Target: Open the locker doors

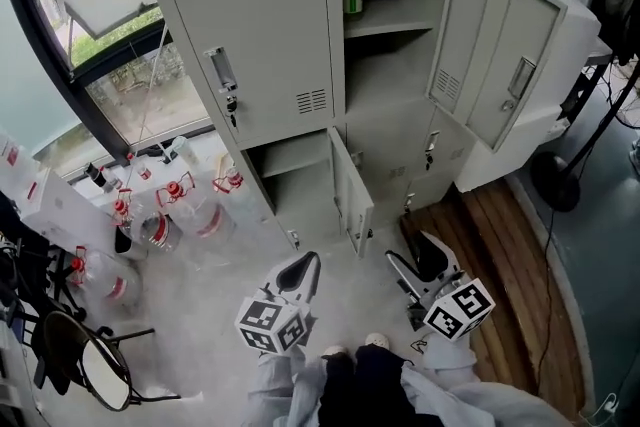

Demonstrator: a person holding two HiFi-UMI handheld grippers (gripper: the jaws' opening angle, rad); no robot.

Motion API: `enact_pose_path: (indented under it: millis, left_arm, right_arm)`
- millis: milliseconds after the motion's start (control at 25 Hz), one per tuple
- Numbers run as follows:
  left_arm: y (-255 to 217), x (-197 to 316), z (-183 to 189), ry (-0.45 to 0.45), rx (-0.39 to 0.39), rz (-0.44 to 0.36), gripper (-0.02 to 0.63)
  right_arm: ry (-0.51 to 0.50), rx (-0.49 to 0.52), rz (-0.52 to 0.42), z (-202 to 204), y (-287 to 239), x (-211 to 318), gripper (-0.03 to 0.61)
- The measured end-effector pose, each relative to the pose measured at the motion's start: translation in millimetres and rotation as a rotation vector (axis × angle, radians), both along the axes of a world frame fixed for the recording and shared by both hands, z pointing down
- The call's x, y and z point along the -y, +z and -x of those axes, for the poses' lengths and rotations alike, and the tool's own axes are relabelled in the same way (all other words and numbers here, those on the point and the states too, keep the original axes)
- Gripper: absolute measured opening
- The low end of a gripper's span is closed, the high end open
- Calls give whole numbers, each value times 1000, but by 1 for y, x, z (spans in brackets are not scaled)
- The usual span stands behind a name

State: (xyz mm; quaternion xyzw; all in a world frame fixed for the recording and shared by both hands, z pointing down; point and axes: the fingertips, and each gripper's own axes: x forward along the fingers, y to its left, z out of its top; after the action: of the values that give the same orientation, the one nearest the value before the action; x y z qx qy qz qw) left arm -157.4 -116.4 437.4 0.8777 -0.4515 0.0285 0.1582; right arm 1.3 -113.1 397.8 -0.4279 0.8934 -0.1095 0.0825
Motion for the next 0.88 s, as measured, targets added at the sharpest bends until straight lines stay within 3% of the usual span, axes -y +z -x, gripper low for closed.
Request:
enact_pose_path:
  millis: [200, 400, 880]
  left_arm:
    - [-49, 3, 1, 56, 33, -117, 18]
    - [-84, 1, -5, 105, 1, -189, 18]
    - [-69, -13, -37, 174, -11, -164, 18]
  right_arm:
    - [136, -4, -71, -9, -44, -7, 267]
    - [240, -60, -94, -19, -62, -22, 267]
    - [304, -134, 20, -49, -37, -50, 248]
